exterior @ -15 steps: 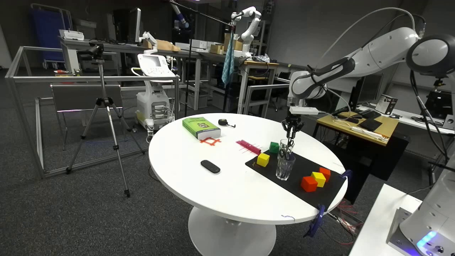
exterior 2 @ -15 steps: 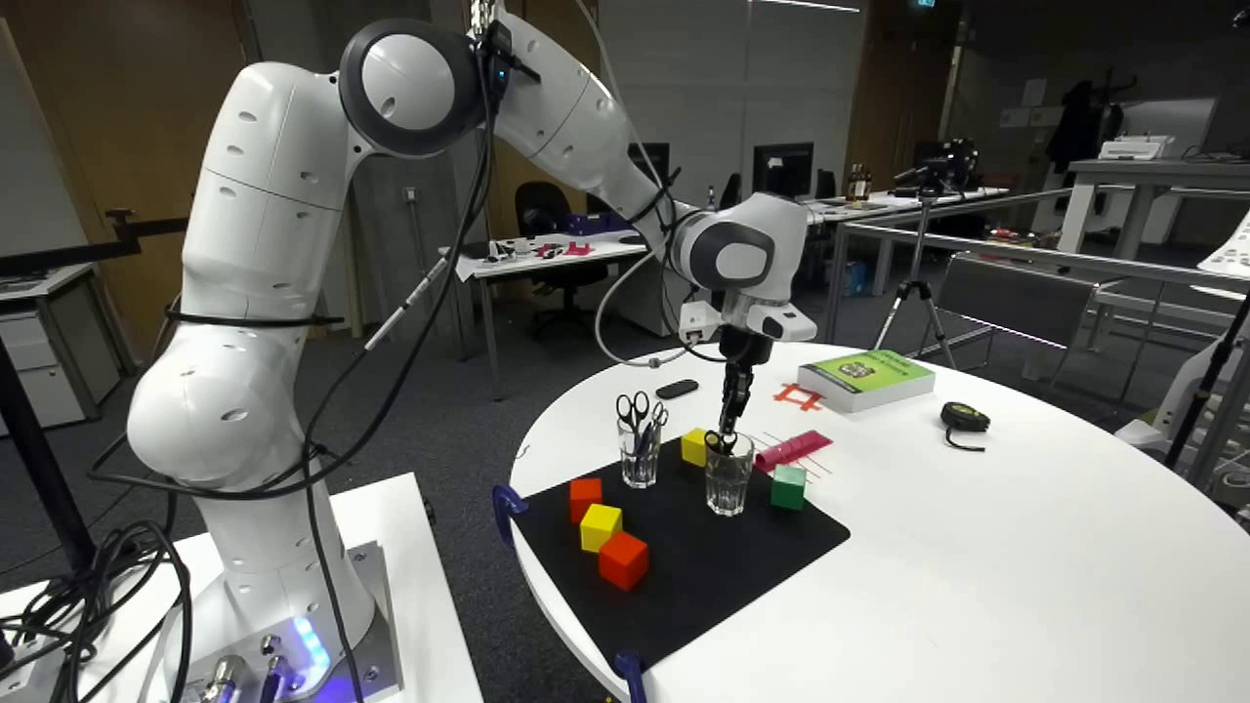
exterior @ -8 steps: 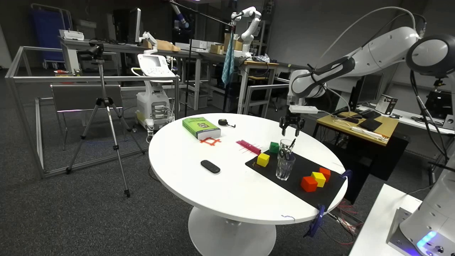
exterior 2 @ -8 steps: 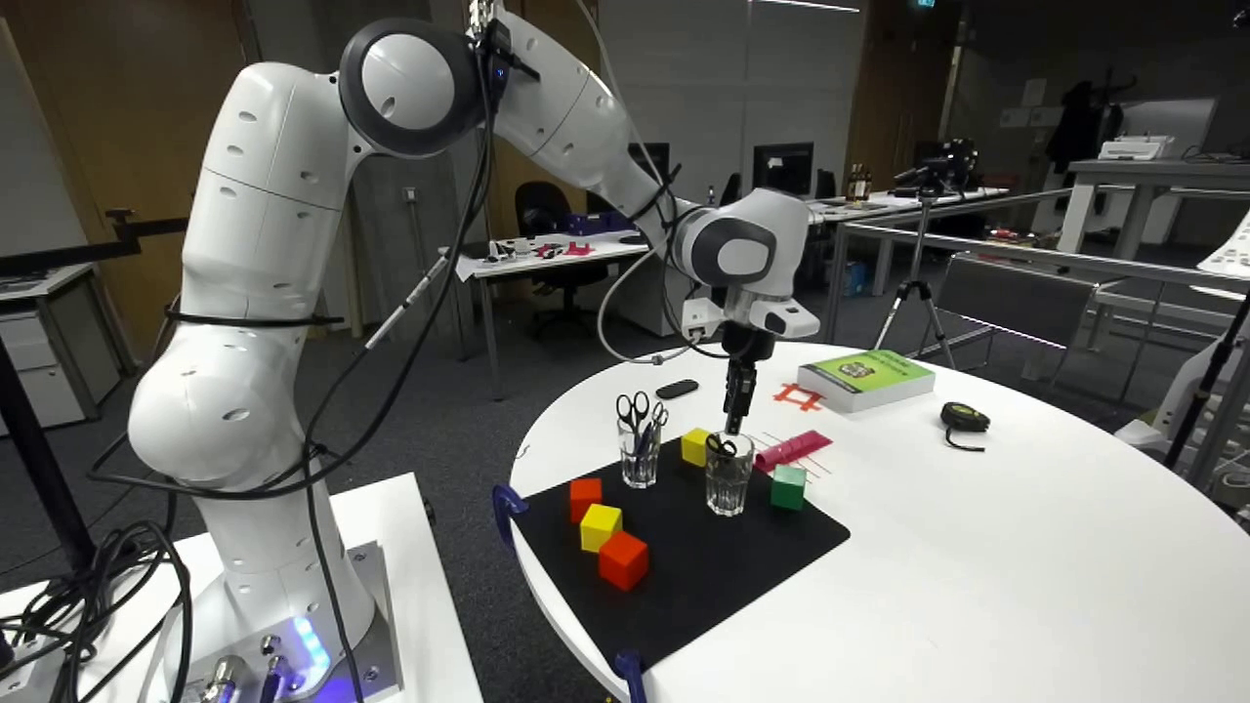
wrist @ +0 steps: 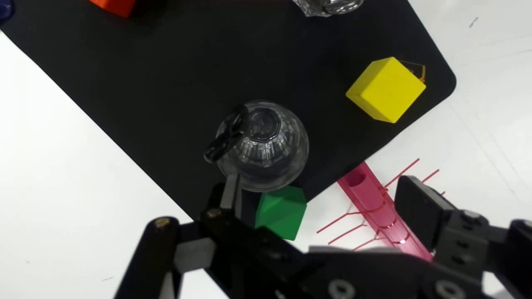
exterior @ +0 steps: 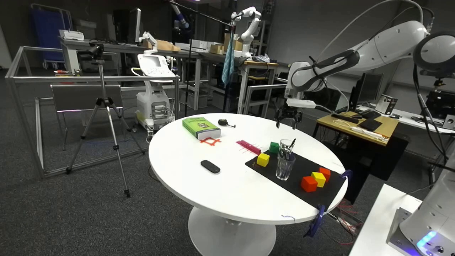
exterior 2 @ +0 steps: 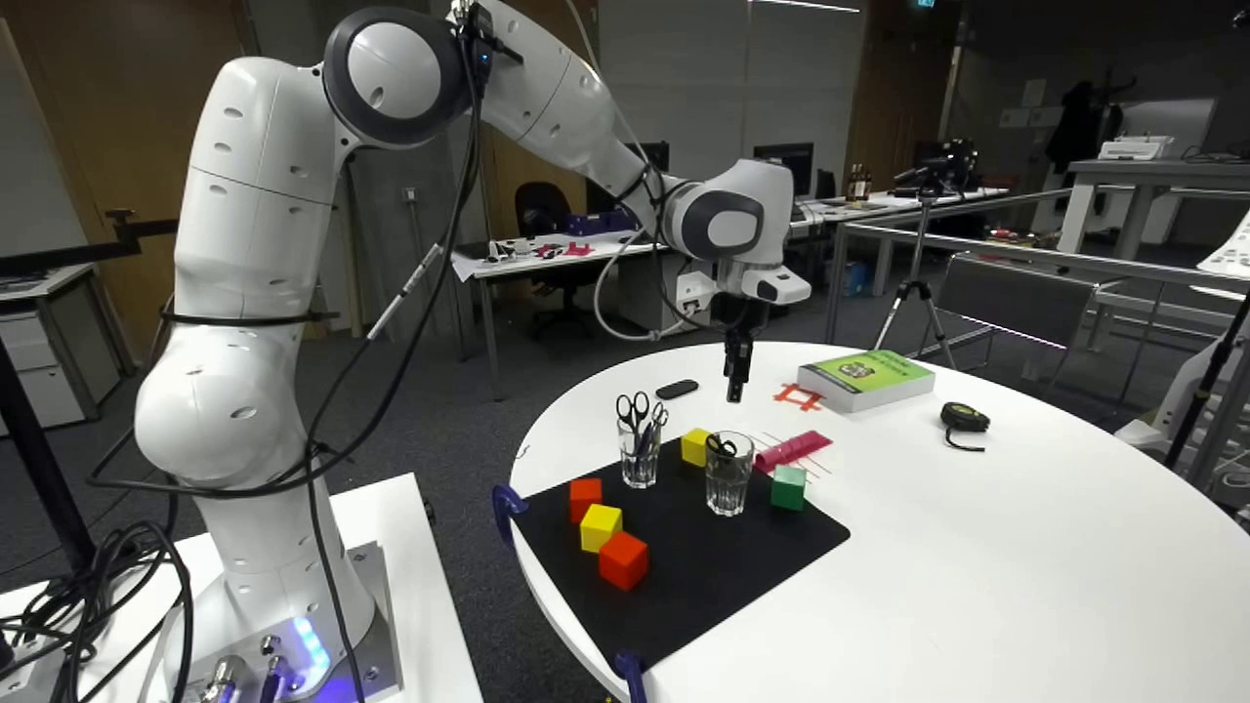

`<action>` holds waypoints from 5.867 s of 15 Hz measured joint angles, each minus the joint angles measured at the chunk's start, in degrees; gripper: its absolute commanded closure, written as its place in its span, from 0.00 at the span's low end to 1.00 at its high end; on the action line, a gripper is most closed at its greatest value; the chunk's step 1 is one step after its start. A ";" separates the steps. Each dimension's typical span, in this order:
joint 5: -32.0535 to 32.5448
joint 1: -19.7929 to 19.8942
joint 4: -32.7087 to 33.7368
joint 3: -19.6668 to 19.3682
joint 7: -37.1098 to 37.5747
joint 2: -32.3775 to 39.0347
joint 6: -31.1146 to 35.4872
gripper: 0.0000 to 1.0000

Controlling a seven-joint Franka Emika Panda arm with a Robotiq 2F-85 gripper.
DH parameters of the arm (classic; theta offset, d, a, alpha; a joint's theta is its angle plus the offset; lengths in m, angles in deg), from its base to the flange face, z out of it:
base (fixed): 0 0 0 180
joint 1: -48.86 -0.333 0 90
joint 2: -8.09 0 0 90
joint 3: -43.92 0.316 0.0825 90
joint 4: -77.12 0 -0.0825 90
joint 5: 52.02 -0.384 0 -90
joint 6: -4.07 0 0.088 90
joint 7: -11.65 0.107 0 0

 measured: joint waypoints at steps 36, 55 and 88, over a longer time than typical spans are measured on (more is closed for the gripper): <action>1.47 -7.27 -5.09 4.34 5.93 -2.78 0.23 0.00; 3.61 -8.79 -6.28 6.49 2.36 -1.76 -6.57 0.00; 6.70 -9.27 -5.64 5.76 2.34 1.61 -7.38 0.76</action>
